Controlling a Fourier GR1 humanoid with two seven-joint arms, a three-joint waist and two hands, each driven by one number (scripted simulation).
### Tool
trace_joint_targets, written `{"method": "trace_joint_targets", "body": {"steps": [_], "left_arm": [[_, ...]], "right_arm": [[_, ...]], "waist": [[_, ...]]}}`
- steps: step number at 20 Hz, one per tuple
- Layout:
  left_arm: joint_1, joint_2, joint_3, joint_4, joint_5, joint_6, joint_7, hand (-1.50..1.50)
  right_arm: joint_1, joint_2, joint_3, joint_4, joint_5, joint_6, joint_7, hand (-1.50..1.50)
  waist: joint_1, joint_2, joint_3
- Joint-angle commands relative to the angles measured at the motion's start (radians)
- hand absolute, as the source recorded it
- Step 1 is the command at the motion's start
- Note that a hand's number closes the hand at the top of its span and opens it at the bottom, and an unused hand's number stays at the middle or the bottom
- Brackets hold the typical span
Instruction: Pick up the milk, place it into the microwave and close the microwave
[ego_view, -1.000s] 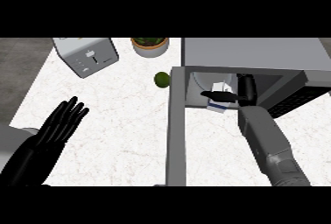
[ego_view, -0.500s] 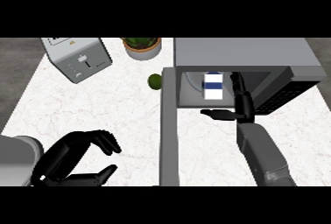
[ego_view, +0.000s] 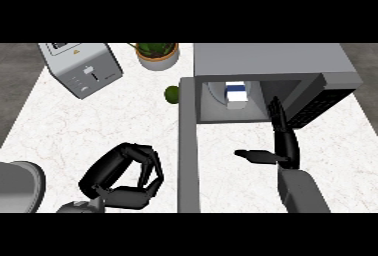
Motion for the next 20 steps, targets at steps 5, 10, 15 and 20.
{"method": "trace_joint_targets", "body": {"steps": [5, 10, 15, 20], "left_arm": [[-0.097, -0.009, -0.151, 0.189, -0.075, 0.017, -0.015, 1.5], [-0.054, -0.009, -0.329, 0.239, -0.051, 0.104, -0.045, 1.5], [-0.154, -0.009, -0.52, 0.41, -0.066, 0.28, -0.109, 1.5], [-0.233, -0.009, -0.716, 0.46, 0.042, 0.532, -0.106, 1.5]], "right_arm": [[0.326, -0.032, 0.103, -0.462, -0.004, 0.073, 0.135, -1.5], [0.53, -0.022, 0.14, -0.746, -0.035, 0.088, 0.191, -1.5], [0.581, -0.052, 0.124, -0.927, -0.072, 0.098, 0.307, -1.5], [0.717, -0.102, 0.088, -1.089, -0.179, 0.197, 0.317, -1.5]], "waist": [[-0.007, 0.003, 0.0], [-0.006, 0.003, 0.0], [-0.005, 0.007, 0.0], [-0.013, 0.008, 0.0]]}}
